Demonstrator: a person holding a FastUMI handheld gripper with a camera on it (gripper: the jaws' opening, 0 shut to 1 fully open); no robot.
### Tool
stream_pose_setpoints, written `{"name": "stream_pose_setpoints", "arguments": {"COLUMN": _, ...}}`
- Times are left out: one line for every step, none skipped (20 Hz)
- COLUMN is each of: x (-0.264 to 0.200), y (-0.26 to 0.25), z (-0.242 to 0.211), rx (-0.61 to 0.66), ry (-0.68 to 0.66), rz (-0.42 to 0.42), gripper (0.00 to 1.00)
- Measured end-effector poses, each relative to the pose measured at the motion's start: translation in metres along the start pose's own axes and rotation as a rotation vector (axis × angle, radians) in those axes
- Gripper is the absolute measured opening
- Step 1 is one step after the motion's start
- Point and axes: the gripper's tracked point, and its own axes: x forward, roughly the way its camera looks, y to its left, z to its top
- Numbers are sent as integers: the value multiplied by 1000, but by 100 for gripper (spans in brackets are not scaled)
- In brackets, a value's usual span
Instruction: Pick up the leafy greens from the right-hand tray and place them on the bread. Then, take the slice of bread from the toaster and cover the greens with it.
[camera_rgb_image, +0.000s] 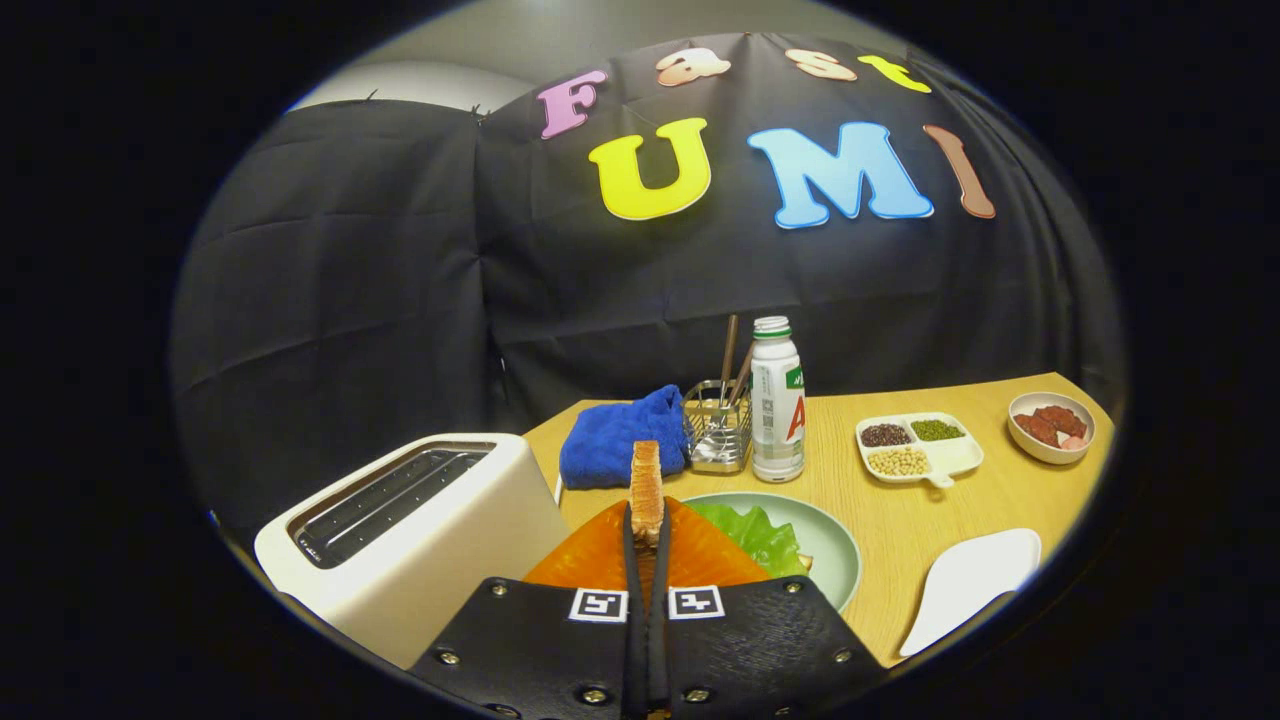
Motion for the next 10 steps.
{"name": "stream_pose_setpoints", "arguments": {"x": -1, "y": -5, "z": 0, "rx": -5, "ry": 3, "rz": -16, "gripper": 1}}
{"name": "stream_pose_setpoints", "arguments": {"x": -1, "y": -12, "z": 1, "rx": -20, "ry": -3, "rz": -42, "gripper": 1}}
{"name": "stream_pose_setpoints", "arguments": {"x": 0, "y": -18, "z": 0, "rx": -33, "ry": 2, "rz": -62, "gripper": 1}}
{"name": "stream_pose_setpoints", "arguments": {"x": -1, "y": -19, "z": -3, "rx": -39, "ry": 8, "rz": -64, "gripper": 1}}
{"name": "stream_pose_setpoints", "arguments": {"x": -1, "y": -21, "z": -4, "rx": -41, "ry": 10, "rz": -69, "gripper": 2}}
{"name": "stream_pose_setpoints", "arguments": {"x": -1, "y": -25, "z": -4, "rx": -41, "ry": 11, "rz": -81, "gripper": 2}}
{"name": "stream_pose_setpoints", "arguments": {"x": -1, "y": -26, "z": -5, "rx": -40, "ry": 13, "rz": -79, "gripper": 4}}
{"name": "stream_pose_setpoints", "arguments": {"x": -2, "y": -25, "z": -6, "rx": -41, "ry": 15, "rz": -71, "gripper": 6}}
{"name": "stream_pose_setpoints", "arguments": {"x": -2, "y": -26, "z": -6, "rx": -51, "ry": 16, "rz": -69, "gripper": 9}}
{"name": "stream_pose_setpoints", "arguments": {"x": -3, "y": -29, "z": -5, "rx": -66, "ry": 17, "rz": -76, "gripper": 9}}
